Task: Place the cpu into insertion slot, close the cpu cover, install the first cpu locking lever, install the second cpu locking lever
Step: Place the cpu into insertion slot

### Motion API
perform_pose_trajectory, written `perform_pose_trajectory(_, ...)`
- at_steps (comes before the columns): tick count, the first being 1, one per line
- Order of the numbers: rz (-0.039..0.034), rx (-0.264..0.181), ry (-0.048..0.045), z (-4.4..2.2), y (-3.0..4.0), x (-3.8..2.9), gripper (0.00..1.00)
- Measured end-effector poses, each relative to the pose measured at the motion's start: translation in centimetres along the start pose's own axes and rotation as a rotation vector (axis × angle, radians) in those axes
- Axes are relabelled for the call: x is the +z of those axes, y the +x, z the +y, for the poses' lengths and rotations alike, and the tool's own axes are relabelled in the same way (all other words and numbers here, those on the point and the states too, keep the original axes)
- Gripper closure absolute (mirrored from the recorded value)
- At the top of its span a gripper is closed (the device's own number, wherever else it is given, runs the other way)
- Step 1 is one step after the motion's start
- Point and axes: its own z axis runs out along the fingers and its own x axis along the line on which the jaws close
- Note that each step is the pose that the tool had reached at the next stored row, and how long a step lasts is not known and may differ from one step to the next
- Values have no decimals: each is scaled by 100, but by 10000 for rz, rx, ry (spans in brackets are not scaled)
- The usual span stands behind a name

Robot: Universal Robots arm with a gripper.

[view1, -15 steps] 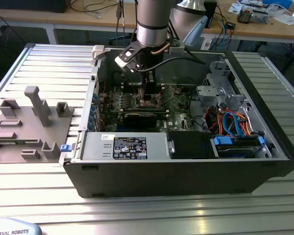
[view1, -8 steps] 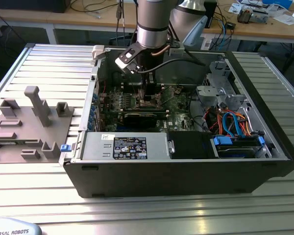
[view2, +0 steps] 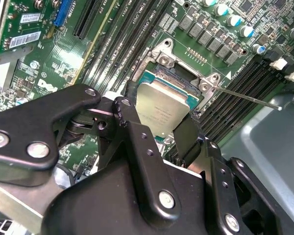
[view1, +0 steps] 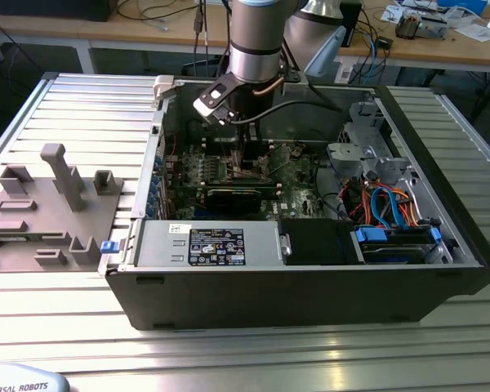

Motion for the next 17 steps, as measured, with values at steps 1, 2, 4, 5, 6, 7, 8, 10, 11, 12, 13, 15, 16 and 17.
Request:
perform_pose_trajectory(1,0,0,0,1,0,4,46)
perform_pose_trajectory(2,0,0,0,2,0,7,46)
perform_pose_trajectory(4,1,1,0,12,7,51,46)
perform_pose_trajectory(5,3,322,10,58,74,141,46)
perform_pose_trajectory(6,2,373,12,59,75,160,46)
perform_pose_trajectory(7,2,373,12,60,76,177,46)
perform_pose_trajectory(8,2,373,12,61,78,192,46)
perform_pose_trajectory(10,2,376,12,62,86,224,46)
perform_pose_trajectory(11,3,377,13,62,89,232,46)
perform_pose_trajectory(12,2,379,12,63,91,239,46)
perform_pose_trajectory(13,2,384,12,63,95,251,46)
perform_pose_trajectory(15,2,393,13,64,103,278,46)
perform_pose_trajectory(16,3,401,13,64,108,293,46)
perform_pose_trajectory(17,3,405,13,64,112,304,46)
